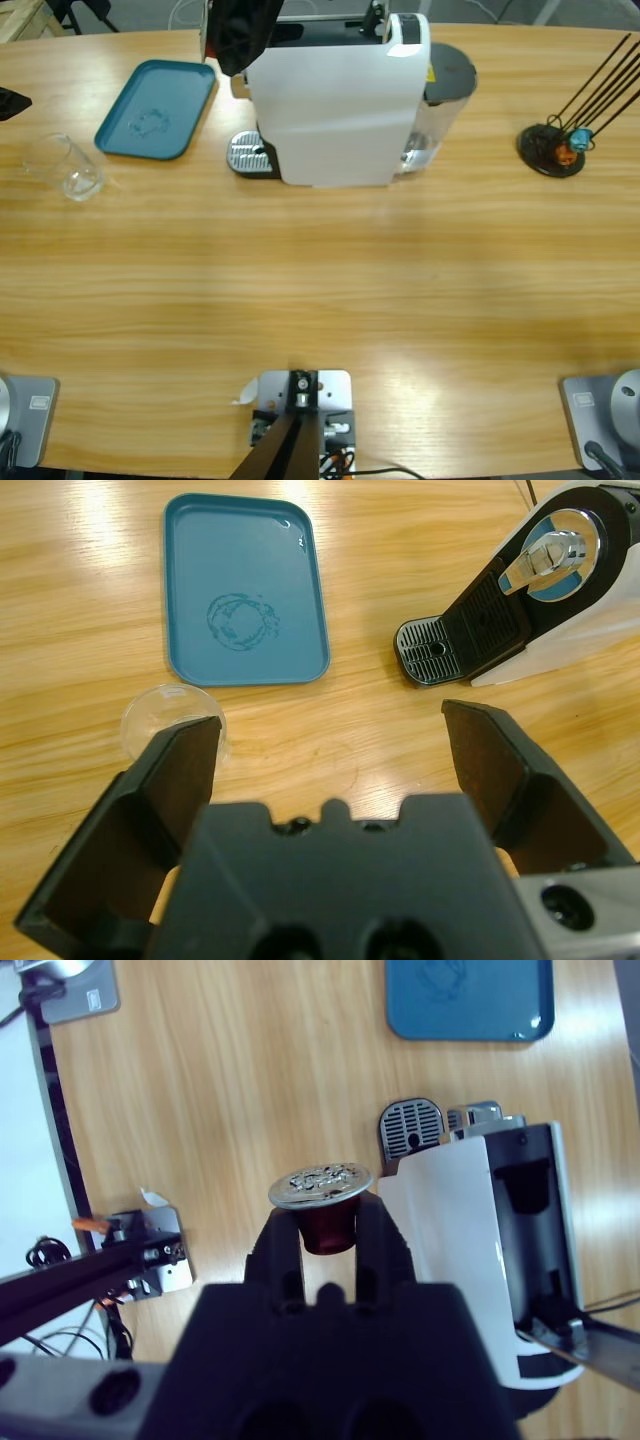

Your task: Pour coffee

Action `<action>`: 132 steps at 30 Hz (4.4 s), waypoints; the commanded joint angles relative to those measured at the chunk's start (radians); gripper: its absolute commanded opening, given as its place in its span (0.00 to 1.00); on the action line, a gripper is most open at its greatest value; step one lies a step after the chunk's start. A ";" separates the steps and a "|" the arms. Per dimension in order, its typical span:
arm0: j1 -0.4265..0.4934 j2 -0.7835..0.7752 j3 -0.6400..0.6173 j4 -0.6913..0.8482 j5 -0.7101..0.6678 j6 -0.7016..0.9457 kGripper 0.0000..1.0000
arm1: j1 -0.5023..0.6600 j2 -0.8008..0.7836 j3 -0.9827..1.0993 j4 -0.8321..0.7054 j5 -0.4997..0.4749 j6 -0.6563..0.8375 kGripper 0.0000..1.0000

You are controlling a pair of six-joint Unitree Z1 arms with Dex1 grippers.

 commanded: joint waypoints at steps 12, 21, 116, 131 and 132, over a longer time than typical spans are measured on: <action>-0.051 0.017 0.033 -0.001 -0.013 0.015 0.96 | 0.012 -0.478 0.798 -0.599 -0.191 0.191 0.00; -0.052 0.014 0.034 0.003 -0.009 0.017 0.96 | 0.062 -0.385 0.775 -0.588 -0.118 -0.188 0.00; -0.052 0.038 0.033 0.006 -0.005 0.024 0.96 | -0.019 0.131 0.297 -0.357 -0.478 -0.233 0.00; -0.052 0.033 0.033 0.006 -0.005 0.024 0.96 | -0.019 0.136 0.284 -0.332 -0.471 -0.230 0.00; -0.052 0.033 0.034 0.006 -0.005 0.024 0.96 | -0.019 0.136 0.283 -0.332 -0.471 -0.230 0.00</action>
